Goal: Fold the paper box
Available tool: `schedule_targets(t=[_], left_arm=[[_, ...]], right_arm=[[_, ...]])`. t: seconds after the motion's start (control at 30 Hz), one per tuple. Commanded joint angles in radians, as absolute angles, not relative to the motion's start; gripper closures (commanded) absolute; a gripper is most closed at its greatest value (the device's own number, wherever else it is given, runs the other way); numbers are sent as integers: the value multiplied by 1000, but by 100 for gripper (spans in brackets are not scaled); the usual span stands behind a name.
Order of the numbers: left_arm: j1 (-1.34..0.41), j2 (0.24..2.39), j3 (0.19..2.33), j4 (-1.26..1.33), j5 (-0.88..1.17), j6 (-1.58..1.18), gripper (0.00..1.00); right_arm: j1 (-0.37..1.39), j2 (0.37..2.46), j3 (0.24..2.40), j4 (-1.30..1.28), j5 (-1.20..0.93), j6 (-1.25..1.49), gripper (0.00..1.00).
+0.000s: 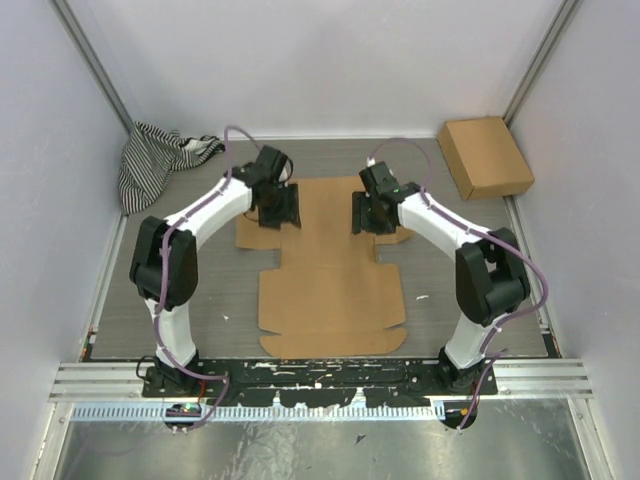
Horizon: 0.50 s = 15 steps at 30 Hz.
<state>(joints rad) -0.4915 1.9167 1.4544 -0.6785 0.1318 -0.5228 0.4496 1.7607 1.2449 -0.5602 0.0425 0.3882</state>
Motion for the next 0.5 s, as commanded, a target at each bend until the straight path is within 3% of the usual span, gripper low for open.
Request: schedule_targets(t=[0.0,0.3,0.47], left_arm=[[-450,1894,1741,-833,-27,-429,34],[-359,2280,2295,-1051,-96,-393,37],[-358,2428,2450,-1058,-114,-399,39]], right_arm=[[422,1634,1402,-669,208,348,36],[313,1587,1415,-676,156,319,36],[310,1567,1367,-634,124,341,36]])
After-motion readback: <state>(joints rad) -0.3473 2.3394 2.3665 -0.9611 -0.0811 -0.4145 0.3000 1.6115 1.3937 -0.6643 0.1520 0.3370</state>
